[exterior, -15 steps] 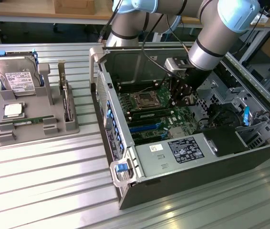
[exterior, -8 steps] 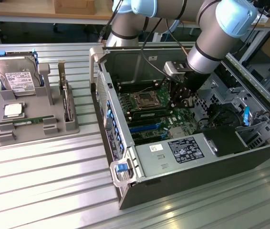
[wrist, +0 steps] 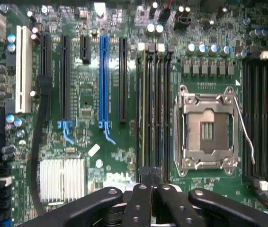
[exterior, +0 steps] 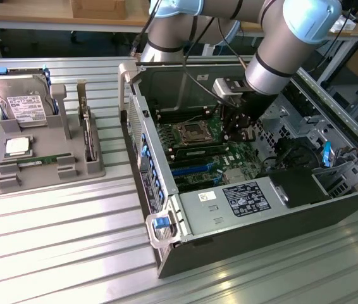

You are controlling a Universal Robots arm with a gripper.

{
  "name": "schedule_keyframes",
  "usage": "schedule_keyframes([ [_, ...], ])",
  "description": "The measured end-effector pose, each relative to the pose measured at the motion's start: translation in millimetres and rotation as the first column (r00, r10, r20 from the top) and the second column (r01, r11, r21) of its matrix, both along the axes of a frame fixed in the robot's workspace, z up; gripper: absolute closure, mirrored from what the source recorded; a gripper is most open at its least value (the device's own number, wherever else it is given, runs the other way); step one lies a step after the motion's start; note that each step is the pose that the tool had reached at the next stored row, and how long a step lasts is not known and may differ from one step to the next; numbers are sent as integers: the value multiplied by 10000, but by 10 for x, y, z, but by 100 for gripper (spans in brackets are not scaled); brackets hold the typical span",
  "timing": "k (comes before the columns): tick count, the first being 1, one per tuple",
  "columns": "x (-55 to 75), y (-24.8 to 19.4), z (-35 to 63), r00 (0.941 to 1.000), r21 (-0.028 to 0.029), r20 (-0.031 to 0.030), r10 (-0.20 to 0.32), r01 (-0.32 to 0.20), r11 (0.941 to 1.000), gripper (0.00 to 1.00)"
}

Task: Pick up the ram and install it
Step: 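Press down the ram until it locks into place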

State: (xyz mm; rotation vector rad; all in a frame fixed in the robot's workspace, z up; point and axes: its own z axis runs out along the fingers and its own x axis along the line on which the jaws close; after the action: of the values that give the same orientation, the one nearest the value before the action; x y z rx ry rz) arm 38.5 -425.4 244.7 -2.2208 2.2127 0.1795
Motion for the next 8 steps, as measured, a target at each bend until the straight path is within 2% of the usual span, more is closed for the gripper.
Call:
schedule_keyframes([
  [6, -483, 0, 0, 9999, -1, 131, 0, 0, 10000, 90],
  [7, -593, 1, 0, 9999, 1, 153, 0, 0, 10000, 90],
  [8, -772, 0, 0, 9998, 0, 186, 0, 0, 10000, 90],
])
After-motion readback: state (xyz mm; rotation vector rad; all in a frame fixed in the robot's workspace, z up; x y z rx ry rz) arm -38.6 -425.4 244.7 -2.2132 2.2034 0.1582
